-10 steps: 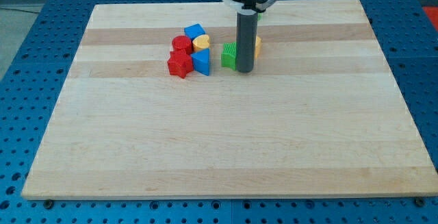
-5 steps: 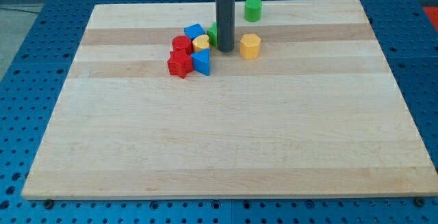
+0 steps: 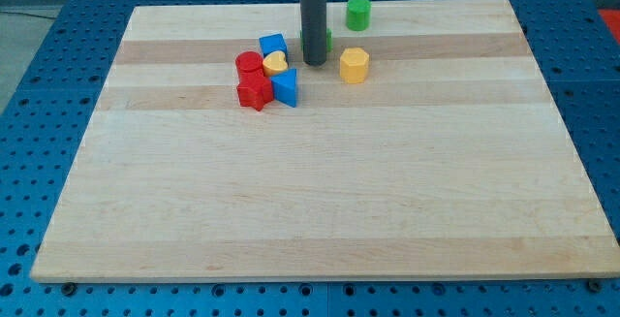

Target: Push the green star left to the green circle

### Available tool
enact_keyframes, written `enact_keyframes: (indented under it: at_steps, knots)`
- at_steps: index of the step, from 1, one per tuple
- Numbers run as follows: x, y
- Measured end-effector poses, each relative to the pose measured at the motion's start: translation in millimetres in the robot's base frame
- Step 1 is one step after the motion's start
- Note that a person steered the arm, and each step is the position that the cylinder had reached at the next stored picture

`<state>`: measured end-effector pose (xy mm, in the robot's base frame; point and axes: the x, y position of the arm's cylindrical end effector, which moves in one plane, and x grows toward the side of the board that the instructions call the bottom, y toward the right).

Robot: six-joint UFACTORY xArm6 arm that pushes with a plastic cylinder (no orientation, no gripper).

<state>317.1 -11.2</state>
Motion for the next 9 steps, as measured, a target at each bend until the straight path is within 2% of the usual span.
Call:
enact_keyframes:
  at_steps: [2,9]
  knots:
    - [-27,0]
    - [-44,0]
